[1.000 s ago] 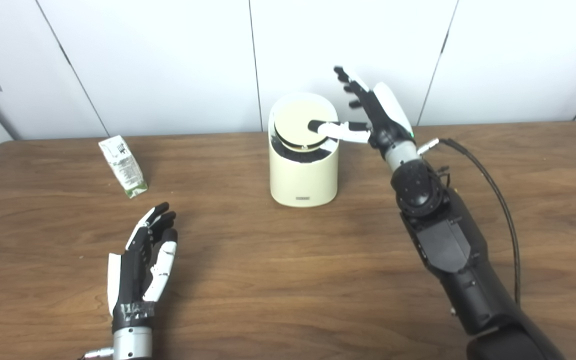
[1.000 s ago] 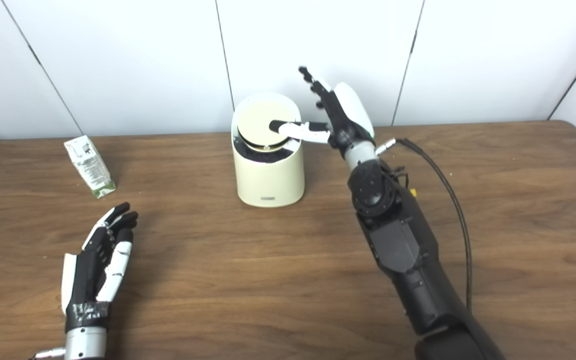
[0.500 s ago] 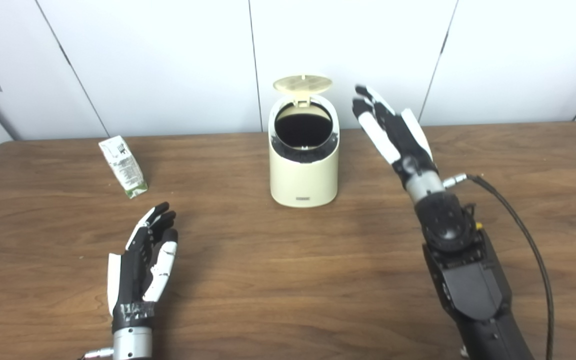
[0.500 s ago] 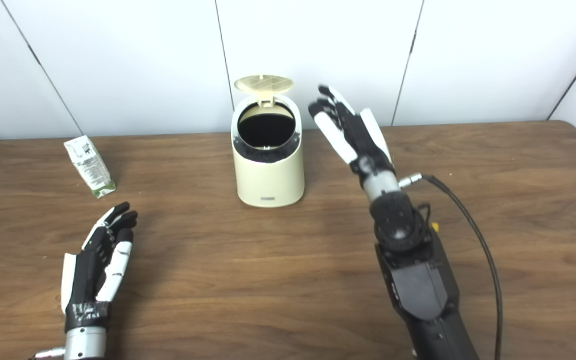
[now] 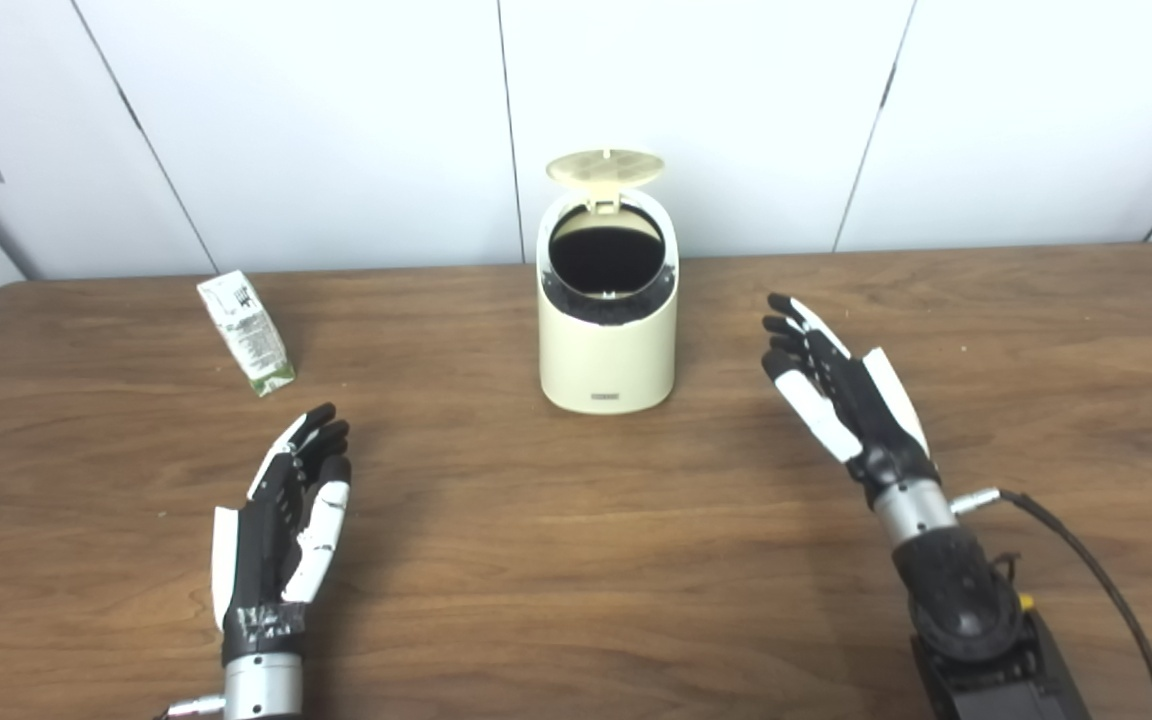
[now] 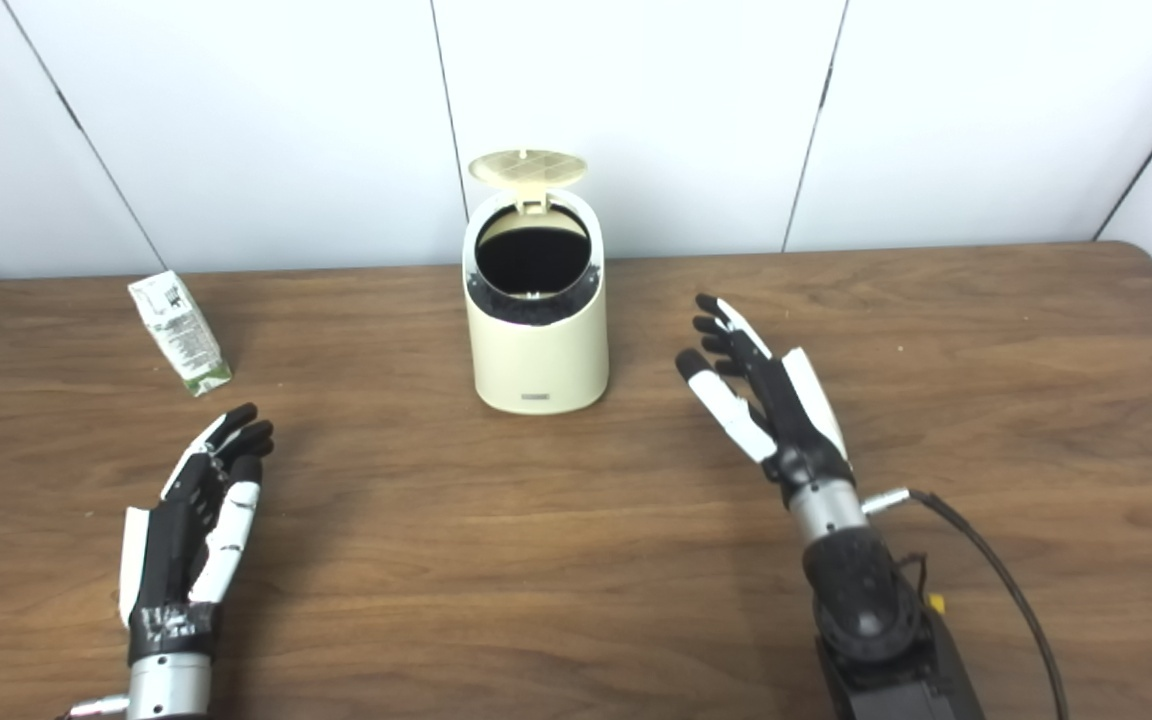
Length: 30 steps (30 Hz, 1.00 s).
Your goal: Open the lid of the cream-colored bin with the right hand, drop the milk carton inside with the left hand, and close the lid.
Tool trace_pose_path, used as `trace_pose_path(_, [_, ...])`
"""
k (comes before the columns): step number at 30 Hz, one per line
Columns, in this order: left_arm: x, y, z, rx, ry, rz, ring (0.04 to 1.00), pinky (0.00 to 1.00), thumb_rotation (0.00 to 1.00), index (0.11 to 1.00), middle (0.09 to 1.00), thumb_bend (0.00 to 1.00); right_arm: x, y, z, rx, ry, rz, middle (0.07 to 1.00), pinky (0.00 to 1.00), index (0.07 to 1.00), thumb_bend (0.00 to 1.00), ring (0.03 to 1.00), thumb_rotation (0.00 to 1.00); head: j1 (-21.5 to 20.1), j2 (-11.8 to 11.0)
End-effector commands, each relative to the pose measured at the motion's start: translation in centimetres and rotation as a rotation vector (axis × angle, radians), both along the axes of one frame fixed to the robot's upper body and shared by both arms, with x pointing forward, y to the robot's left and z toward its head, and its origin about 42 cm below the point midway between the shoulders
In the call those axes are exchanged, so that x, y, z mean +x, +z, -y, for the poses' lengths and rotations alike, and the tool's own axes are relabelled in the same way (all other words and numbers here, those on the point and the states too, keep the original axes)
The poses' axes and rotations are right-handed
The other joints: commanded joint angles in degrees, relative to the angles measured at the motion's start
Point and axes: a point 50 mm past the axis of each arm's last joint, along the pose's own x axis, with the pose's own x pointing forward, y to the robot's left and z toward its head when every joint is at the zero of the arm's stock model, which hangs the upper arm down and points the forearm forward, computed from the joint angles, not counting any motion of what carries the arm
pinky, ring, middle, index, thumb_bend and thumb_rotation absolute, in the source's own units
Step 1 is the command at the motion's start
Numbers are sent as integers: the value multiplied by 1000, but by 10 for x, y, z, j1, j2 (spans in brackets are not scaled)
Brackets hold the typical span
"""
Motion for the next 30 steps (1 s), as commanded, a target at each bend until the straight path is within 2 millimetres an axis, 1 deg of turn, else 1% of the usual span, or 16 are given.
trace_pose_path(1, [-9, -17, -2, -8, 8, -55, 811, 834, 706, 875, 814, 438, -1, 17, -1, 43, 6, 110, 901, 810, 923, 610, 878, 999, 3, 2])
trace_pose_path(5, [-6, -14, -7, -7, 24, -41, 818, 818, 671, 865, 813, 431, -7, 5, 2, 130, -19, 119, 904, 823, 919, 590, 877, 978, 15, -5])
trace_pose_path(6, [-6, -12, -8, -1, 30, -36, 817, 803, 636, 860, 813, 430, -8, 3, 3, 142, -24, 122, 911, 833, 919, 602, 886, 970, 34, -7])
trace_pose_path(7, [-5, -11, -9, 3, 34, -33, 821, 805, 622, 860, 815, 432, -8, 1, 4, 149, -27, 126, 916, 837, 921, 604, 892, 969, 38, -7])
trace_pose_path(8, [-5, -6, -10, 16, 47, -24, 823, 806, 615, 860, 816, 433, -8, 0, 7, 157, -31, 130, 918, 839, 922, 605, 895, 969, 59, -14])
trace_pose_path(10, [-3, 3, -13, 52, 68, -2, 821, 793, 518, 860, 819, 465, -9, -2, 13, 163, -38, 135, 930, 845, 928, 606, 910, 994, 78, -18])
trace_pose_path(11, [-1, 9, -14, 71, 86, 11, 818, 787, 496, 858, 818, 475, -10, -5, 16, 173, -37, 140, 932, 847, 930, 606, 914, 997, 97, -23])
trace_pose_path(12, [1, 13, -15, 82, 97, 17, 807, 767, 435, 846, 809, 488, -10, -6, 18, 179, -36, 143, 930, 859, 934, 605, 916, 998, 108, -27])
trace_pose_path(15, [9, 26, -20, 105, 150, 34, 787, 723, 321, 837, 803, 496, -15, -11, 24, 196, -39, 153, 922, 872, 937, 598, 911, 971, 151, -38])
trace_pose_path(16, [10, 29, -21, 109, 163, 36, 780, 714, 299, 836, 801, 500, -16, -11, 25, 199, -40, 155, 920, 871, 937, 596, 910, 964, 154, -39])
trace_pose_path(17, [14, 34, -24, 110, 185, 48, 776, 709, 288, 835, 801, 501, -18, -11, 24, 212, -43, 154, 919, 870, 937, 595, 909, 961, 172, -45])
trace_pose_path(20, [22, 44, -31, 114, 221, 76, 758, 710, 230, 829, 796, 559, -23, -8, 22, 243, -47, 144, 917, 866, 940, 574, 911, 929, 201, -55])
trace_pose_path(22, [28, 54, -39, 126, 239, 100, 779, 727, 179, 855, 823, 603, -25, -2, 19, 259, -39, 130, 904, 821, 938, 574, 893, 903, 211, -58])
trace_pose_path(25, [35, 62, -49, 142, 250, 137, 812, 776, 149, 875, 846, 641, -28, 5, 14, 271, -30, 115, 893, 780, 928, 582, 874, 880, 231, -66])
trace_pose_path(27, [41, 69, -58, 162, 264, 162, 824, 772, 108, 897, 865, 702, -28, 10, 11, 272, -24, 114, 872, 718, 913, 577, 845, 864, 241, -71])
trace_pose_path(30, [51, 81, -70, 220, 312, 163, 818, 769, 119, 899, 864, 764, -28, 11, 9, 243, -57, 108, 838, 669, 892, 588, 807, 856, 244, -72])
